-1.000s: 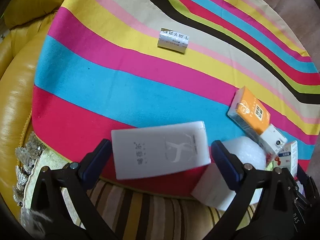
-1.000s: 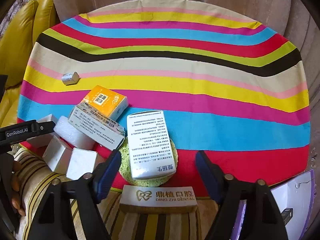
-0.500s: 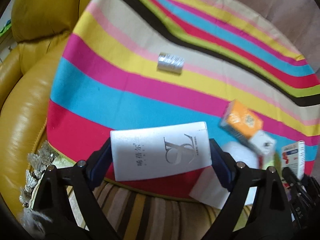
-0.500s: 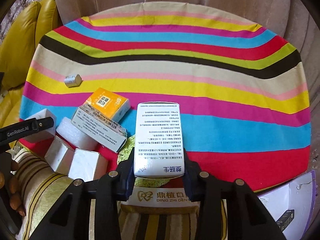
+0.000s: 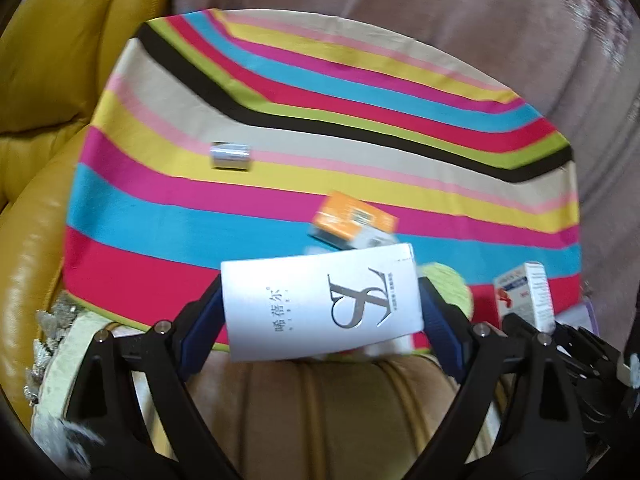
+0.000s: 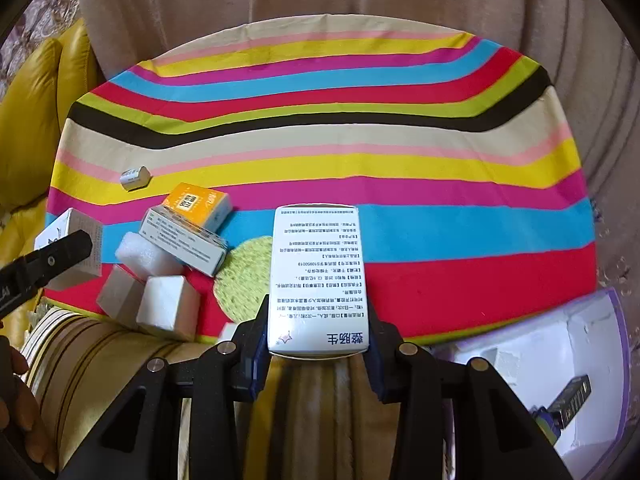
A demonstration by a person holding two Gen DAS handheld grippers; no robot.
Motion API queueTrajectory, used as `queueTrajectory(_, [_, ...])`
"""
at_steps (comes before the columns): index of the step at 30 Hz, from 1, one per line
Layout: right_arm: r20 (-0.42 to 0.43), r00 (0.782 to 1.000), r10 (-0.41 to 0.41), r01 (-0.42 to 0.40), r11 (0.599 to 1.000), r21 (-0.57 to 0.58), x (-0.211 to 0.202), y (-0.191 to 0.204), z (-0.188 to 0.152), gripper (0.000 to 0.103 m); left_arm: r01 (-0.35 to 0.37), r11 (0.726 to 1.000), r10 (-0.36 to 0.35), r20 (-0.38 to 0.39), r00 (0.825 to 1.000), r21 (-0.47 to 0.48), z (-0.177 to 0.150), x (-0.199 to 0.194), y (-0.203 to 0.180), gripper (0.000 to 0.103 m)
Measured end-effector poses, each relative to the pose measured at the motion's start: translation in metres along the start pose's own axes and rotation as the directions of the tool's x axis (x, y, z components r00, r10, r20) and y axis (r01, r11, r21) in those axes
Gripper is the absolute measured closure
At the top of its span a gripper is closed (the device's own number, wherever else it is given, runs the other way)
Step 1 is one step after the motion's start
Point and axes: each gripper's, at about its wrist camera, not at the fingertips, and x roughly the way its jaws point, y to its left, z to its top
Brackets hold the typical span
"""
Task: Organize objects
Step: 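Grasp the white 'XS' box with the left gripper while the right grasps the white leaflet box, then carry both held boxes into the purple-rimmed box and open both grippers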
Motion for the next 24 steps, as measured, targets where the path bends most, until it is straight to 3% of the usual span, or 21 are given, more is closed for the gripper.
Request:
queueTrajectory(14, [-0.001, 0.999, -0.042, 0.042, 0.989, 0.141, -0.030, -0.053, -0.030, 0.063, 0.144, 0.970, -0.137, -0.052, 0.989, 0.196, -0.022, -0.006, -0.084, 0.012])
queueTrajectory(24, [-0.028, 0.993, -0.112, 0.116, 0.956, 0.269, -0.047, -0.109, -0.061, 0.063, 0.265, 0.901, -0.236, -0.125, 0.964, 0.343, -0.041, -0.004, -0.147, 0.012])
